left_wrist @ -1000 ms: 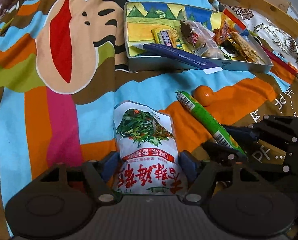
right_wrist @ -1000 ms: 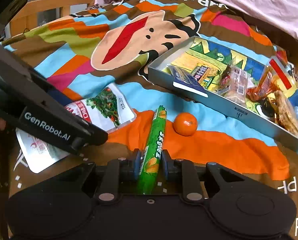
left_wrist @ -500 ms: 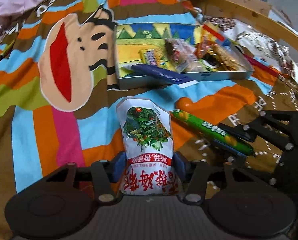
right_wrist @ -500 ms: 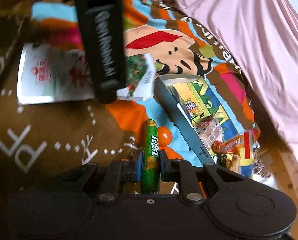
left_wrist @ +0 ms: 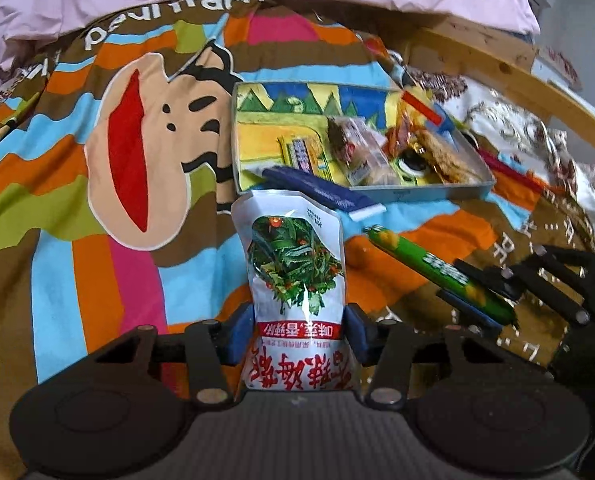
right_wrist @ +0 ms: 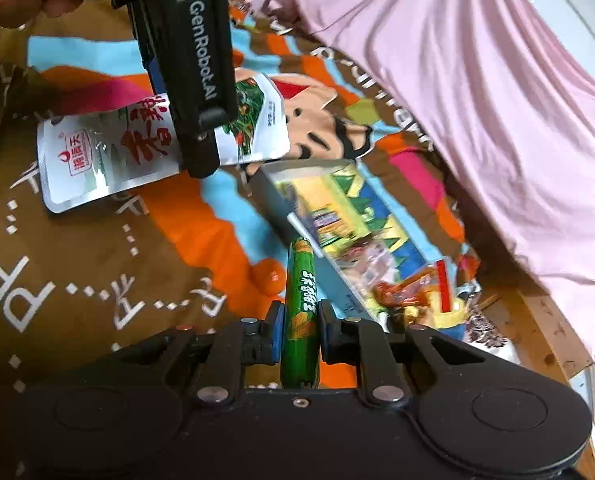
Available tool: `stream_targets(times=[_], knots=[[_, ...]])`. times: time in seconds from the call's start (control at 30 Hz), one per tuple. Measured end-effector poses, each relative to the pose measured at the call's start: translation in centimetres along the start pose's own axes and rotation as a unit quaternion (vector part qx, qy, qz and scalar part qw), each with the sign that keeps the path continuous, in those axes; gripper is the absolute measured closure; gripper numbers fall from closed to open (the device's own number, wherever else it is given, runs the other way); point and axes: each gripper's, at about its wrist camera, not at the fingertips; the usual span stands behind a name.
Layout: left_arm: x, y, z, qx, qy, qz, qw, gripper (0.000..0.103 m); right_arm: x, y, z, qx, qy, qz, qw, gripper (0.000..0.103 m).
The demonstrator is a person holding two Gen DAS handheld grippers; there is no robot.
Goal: Organize snacks
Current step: 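Lift the pouch with the left tool while the right tool carries the sausage toward the tray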
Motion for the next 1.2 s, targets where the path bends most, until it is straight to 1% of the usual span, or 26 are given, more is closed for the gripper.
stream_targets(times=[0.13,0.27,0.4,0.53,0.7,0.93,1.2], knots=[[-0.5,-0.8,0.7,0.027,-0.017,0.002,0.9995,0.049,0.8,-0.1,0.3,0.012,0.020,-0.007,1.000,0.084],[-0.8,-1.6,1.4,0.046,-0.043,0.007,0.9980,0.051,1.7,0.2,0.7,0.007,0.051,-0.005,0.999,0.084],[-0.6,-2.1,2.0,0.064,-0.045,0.008,0.9969,0.051,1.9,0.0,1.0,0.014,0.055,-0.007,0.998,0.084],[-0.6,-1.4,2.2,0.066,-0.051,0.002,0.9965,0.051,2.3,0.2,1.0,0.010,0.063,-0.007,0.998,0.084],[-0.7,-0.3,2.0,0.056,-0.047,0.004,0.9973,0.055,2.9,0.4,1.2,0.013,0.075,-0.014,0.997,0.084],[-0.4,-0.6,1.8,0.064,-0.041,0.008,0.9971,0.058,2.8,0.5,1.0,0.012,0.076,-0.015,0.997,0.084],[-0.8,-1.5,1.8,0.082,-0.062,0.004,0.9947,0.060,2.9,0.5,1.0,0.013,0.080,-0.017,0.997,0.084]])
Point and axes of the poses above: each gripper's, at about its wrist camera, not at the fingertips, and y roughly the way its jaws point, x to its right, z to its top, and after that the axes turned 12 degrees about y, right-handed
